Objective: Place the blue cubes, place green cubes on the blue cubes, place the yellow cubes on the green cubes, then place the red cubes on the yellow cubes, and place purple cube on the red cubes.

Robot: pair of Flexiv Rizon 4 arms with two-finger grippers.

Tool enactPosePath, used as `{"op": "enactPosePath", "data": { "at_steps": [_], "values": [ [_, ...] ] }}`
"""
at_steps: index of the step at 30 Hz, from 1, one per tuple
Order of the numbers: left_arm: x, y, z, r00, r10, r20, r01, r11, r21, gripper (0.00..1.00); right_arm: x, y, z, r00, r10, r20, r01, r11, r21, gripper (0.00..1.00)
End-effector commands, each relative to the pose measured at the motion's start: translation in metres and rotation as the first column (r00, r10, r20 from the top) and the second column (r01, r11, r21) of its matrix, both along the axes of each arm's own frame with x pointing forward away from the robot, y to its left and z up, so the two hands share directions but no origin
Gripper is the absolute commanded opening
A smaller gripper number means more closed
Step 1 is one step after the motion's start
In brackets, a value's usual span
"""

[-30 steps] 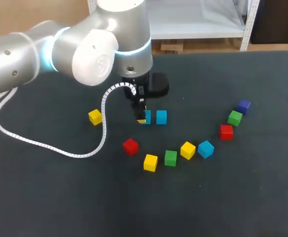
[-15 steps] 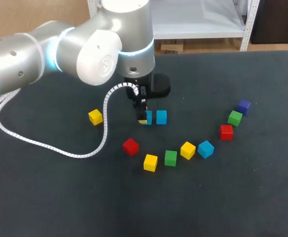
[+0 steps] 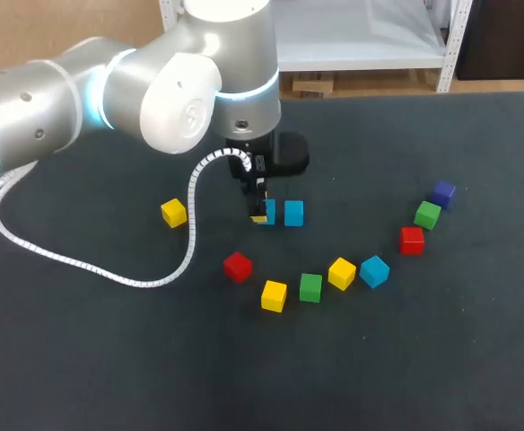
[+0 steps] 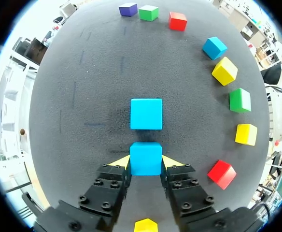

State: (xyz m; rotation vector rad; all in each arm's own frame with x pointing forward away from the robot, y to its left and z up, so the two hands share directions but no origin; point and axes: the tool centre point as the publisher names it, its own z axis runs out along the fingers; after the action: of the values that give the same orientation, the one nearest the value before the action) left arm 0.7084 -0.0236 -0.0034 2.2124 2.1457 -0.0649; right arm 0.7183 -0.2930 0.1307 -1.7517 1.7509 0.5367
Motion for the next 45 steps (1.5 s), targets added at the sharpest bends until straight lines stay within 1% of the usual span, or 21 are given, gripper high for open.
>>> {"op": "enactPosePath", "data": {
  "at_steps": [1,16,26,29,30,31,32,34,37,44,45],
  "values": [
    [0.0030,-0.0011,0.0000,1.000,-0.002,-0.006,0.002,1.000,0.001,0.00,-0.0005,0.0000,-0.0003,1.000,0.000,0.002,0.000,1.000,0.001,1.00],
    [-0.0002,-0.0006,-0.0023,1.000,0.011,-0.023,-0.011,1.000,-0.008,0.00,-0.0005,0.0000,-0.0003,1.000,0.000,0.002,0.000,1.000,0.001,1.00],
    [0.0025,0.0019,-0.0009,1.000,0.015,-0.022,-0.015,1.000,-0.009,0.00,-0.0005,0.0000,-0.0003,1.000,0.000,0.002,0.000,1.000,0.001,1.00],
    [0.0027,0.0020,-0.0010,1.000,0.013,-0.025,-0.014,1.000,-0.010,0.18,-0.0005,0.0000,-0.0003,1.000,0.000,0.002,0.000,1.000,0.001,1.00],
    [0.0026,0.0020,-0.0010,1.000,0.013,-0.026,-0.013,1.000,-0.010,0.20,-0.0005,0.0000,-0.0003,1.000,0.000,0.002,0.000,1.000,0.001,1.00],
    [0.0026,0.0018,-0.0012,1.000,0.012,-0.026,-0.013,1.000,-0.011,0.19,-0.0005,0.0000,-0.0003,1.000,0.000,0.002,0.000,1.000,0.001,1.00],
    [0.0022,0.0015,-0.0013,1.000,0.012,-0.026,-0.013,1.000,-0.012,0.13,-0.0005,0.0000,-0.0003,1.000,0.000,0.002,0.000,1.000,0.001,1.00],
    [0.0011,0.0005,-0.0012,1.000,0.011,-0.025,-0.011,1.000,-0.014,0.05,-0.0005,0.0000,-0.0003,1.000,0.000,0.002,0.000,1.000,0.001,1.00],
    [0.0002,-0.0001,-0.0012,1.000,0.009,-0.026,-0.009,1.000,-0.015,0.03,-0.0005,0.0000,-0.0003,1.000,0.000,0.002,0.000,1.000,0.001,1.00],
    [-0.0014,-0.0006,-0.0016,0.999,0.011,-0.030,-0.012,1.000,-0.019,0.05,-0.0005,0.0000,-0.0003,1.000,0.000,0.002,0.000,1.000,0.001,1.00],
    [-0.0019,-0.0008,-0.0017,0.999,0.011,-0.031,-0.011,1.000,-0.019,0.07,-0.0005,0.0000,-0.0003,1.000,0.000,0.002,0.000,1.000,0.001,1.00]
  ]
}}
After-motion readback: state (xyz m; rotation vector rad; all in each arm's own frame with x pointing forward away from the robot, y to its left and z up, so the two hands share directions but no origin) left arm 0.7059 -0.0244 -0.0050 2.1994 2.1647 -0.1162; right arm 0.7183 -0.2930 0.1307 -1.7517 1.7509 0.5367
